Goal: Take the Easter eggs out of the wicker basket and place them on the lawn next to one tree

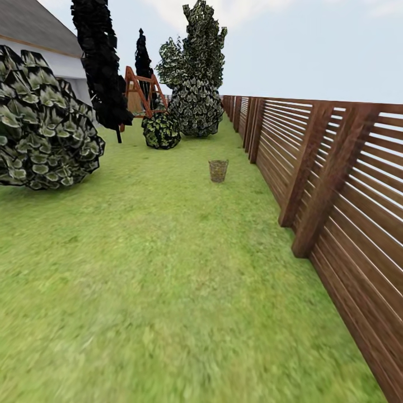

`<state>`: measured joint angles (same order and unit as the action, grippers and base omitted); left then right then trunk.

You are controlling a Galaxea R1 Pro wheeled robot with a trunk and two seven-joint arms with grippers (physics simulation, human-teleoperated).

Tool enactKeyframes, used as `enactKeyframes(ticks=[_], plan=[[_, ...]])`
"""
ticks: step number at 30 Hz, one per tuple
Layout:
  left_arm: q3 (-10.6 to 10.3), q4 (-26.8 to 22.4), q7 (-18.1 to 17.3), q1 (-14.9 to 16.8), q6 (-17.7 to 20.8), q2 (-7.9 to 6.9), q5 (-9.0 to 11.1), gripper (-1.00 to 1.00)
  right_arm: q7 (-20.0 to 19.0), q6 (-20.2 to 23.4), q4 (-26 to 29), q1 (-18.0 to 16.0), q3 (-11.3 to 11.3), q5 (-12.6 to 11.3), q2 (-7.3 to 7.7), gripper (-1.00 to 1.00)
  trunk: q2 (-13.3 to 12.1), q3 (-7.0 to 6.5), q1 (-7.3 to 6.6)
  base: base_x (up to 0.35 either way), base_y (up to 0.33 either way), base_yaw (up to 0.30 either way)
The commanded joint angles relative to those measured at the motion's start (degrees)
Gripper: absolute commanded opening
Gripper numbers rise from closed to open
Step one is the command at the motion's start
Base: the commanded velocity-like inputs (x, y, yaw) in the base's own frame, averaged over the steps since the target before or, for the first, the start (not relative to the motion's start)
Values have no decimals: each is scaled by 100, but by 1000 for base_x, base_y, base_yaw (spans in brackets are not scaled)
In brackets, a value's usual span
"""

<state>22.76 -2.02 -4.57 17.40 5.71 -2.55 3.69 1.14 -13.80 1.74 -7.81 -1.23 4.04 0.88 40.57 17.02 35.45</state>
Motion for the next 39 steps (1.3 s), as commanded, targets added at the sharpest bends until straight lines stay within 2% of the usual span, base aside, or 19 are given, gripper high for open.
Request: enactKeyframes(ticks=[1,39], plan=[[0,0,0,0,0,0,0,100,0,0,1,-1,0,0,0,100,0,0,0,333,0,0],[-7,15,0,0,0,2,0,100,-32,-9,50,1,1,18,-46,100,0,0,0,333,0,0]])
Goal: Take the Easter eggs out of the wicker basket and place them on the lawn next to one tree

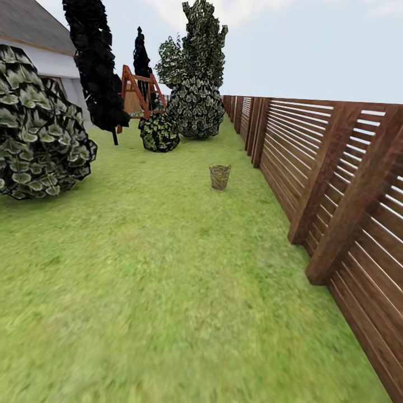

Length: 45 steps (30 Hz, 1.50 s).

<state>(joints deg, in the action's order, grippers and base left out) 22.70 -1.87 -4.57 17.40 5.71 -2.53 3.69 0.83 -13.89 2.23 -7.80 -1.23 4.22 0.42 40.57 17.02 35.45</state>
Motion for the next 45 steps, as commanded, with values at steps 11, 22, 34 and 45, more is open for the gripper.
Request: enactKeyframes(ticks=[11,22,34,45], plan=[[1,-6,0,0,0,-2,0,100,-13,-2,-9,-1,-8,25,-6,100,0,0,0,333,0,0],[6,1,0,0,0,-2,0,100,5,-11,-30,0,4,-2,19,100,0,0,0,333,0,0],[-1,4,0,0,0,-2,0,100,31,0,-47,2,0,-28,30,100,0,0,0,333,0,0],[-2,5,0,0,0,5,0,100,29,0,-47,0,0,-26,40,100,0,0,0,333,0,0]])
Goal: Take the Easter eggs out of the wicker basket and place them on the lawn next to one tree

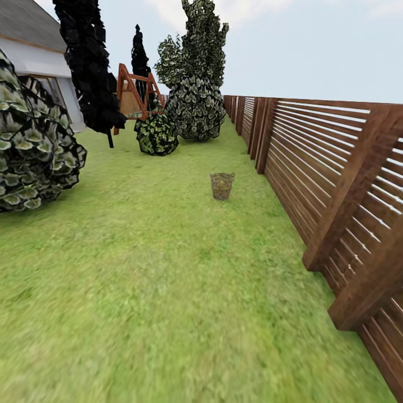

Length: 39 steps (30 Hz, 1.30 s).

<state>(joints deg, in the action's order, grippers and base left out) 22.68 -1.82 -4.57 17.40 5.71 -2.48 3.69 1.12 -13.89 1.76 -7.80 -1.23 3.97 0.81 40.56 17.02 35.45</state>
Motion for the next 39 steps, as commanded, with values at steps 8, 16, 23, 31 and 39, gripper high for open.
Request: enactKeyframes(ticks=[8,16,23,31,39], plan=[[0,5,0,0,0,-2,0,100,2,0,0,2,0,-1,4,100,0,0,0,333,0,0],[0,7,0,0,0,-7,0,100,-2,-2,0,0,0,-3,-10,100,0,0,0,333,0,0],[6,6,2,0,0,-13,0,100,2,-9,8,-2,0,8,2,100,0,0,0,333,0,0],[9,5,0,0,0,-16,0,100,2,-4,1,-1,0,2,-5,100,0,0,0,333,0,0],[6,1,1,0,0,-11,0,100,2,0,0,0,0,7,6,100,0,0,0,333,0,0]])
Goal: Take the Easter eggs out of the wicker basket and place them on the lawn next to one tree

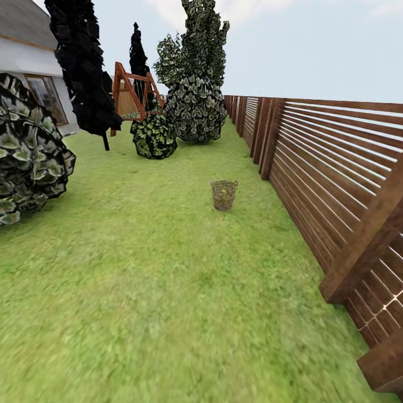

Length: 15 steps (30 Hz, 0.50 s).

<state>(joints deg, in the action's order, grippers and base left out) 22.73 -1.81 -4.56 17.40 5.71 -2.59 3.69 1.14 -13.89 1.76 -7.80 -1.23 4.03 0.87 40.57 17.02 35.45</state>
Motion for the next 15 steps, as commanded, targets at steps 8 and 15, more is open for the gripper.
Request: enactKeyframes(ticks=[8,15], plan=[[3,-20,0,0,0,4,0,100,0,0,0,-2,0,-5,0,100,0,0,0,333,0,0],[3,-20,0,0,0,4,0,100,-34,4,0,0,-1,10,-48,100,0,0,0,333,0,0]])
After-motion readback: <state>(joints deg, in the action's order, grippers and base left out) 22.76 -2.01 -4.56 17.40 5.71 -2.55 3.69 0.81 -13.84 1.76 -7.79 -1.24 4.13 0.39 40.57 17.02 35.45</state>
